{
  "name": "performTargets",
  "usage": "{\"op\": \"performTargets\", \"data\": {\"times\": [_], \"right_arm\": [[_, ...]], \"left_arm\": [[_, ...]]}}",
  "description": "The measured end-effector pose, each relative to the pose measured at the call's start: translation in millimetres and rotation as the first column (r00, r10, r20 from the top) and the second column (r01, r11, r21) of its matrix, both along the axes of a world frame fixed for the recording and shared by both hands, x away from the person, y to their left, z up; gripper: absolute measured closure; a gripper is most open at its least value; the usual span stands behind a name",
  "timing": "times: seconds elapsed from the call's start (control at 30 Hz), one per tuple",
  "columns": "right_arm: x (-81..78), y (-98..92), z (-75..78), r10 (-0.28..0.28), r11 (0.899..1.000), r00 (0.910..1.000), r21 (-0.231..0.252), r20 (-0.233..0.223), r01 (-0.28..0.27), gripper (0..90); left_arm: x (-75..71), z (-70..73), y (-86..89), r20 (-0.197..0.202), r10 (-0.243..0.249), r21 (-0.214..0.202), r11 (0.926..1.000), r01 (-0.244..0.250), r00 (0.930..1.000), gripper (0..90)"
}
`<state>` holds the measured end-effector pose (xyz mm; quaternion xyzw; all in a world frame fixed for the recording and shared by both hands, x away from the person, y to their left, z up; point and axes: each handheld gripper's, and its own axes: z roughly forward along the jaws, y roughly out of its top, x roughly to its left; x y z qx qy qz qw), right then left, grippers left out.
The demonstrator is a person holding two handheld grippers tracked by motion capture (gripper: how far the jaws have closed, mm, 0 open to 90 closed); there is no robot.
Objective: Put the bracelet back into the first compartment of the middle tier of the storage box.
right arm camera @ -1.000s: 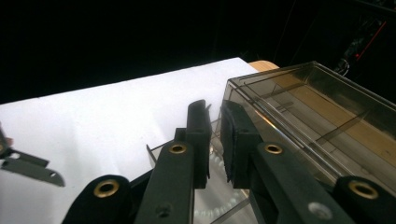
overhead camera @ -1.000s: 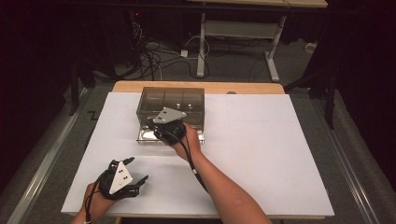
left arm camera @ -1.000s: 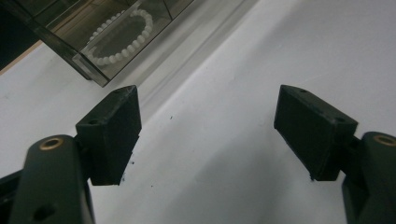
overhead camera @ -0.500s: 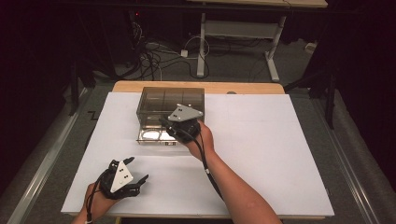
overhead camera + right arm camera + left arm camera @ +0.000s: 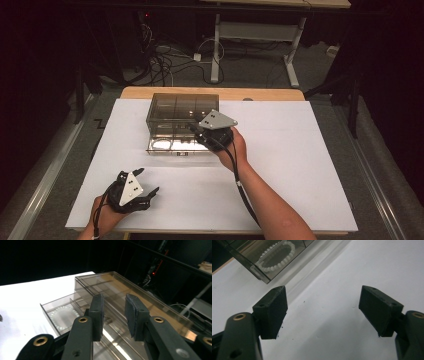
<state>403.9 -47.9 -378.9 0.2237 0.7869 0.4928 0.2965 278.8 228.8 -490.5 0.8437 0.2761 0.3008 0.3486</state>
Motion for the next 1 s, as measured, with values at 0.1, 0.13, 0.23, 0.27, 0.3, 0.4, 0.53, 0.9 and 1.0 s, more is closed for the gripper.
{"op": "performTargets", "data": {"times": [0.1,0.13,0.23,0.27,0.3,0.4,0.53,0.9,1.0], "right_arm": [[-1.4,-7.3,1.6,-0.017,1.0,0.9998,-0.004,0.008,0.017,68.5],[-1.8,-9.7,1.8,-0.021,1.0,0.9997,-0.008,0.01,0.021,67.7],[-2.6,-17.4,3.3,-0.042,0.999,0.9989,-0.017,0.02,0.042,66.1],[-2.8,-20.5,4.2,-0.049,0.999,0.9985,-0.013,0.023,0.05,66.1],[-2.8,-23.9,5.2,-0.054,0.999,0.9983,-0.006,0.023,0.054,66.1],[-3.4,-33.6,8.3,-0.077,0.997,0.9966,0.006,0.028,0.077,63.3],[-5.6,-47.7,12.2,-0.095,0.995,0.9949,0.007,0.034,0.095,61.1],[-12.8,-75.7,13.3,-0.125,0.992,0.9908,-0.012,0.052,0.126,53.4],[-13.1,-83.6,12.9,-0.144,0.99,0.9884,0.006,0.047,0.144,49.2]], "left_arm": [[-0.6,-0.2,-0.5,0.0,-0.004,0.004,1.0,0.004,1.0,22.9],[-0.6,-0.3,-0.6,0.0,-0.004,0.006,1.0,0.004,1.0,22.9],[-0.6,-0.2,-0.5,0.002,-0.002,0.005,1.0,0.002,1.0,22.9],[-0.7,0.0,-0.5,0.003,-0.002,0.005,1.0,0.002,1.0,22.9],[-0.8,0.1,-0.4,0.003,-0.003,0.003,1.0,0.003,1.0,22.9],[-1.1,0.0,-0.3,0.001,-0.006,0.005,1.0,0.006,1.0,22.9],[-0.7,-0.5,-0.4,-0.001,-0.006,0.006,1.0,0.006,1.0,22.9],[0.0,-1.1,-1.7,-0.004,-0.005,0.009,1.0,0.005,1.0,22.9],[0.3,-1.2,-2.0,-0.003,-0.003,0.01,1.0,0.003,1.0,22.9]]}}
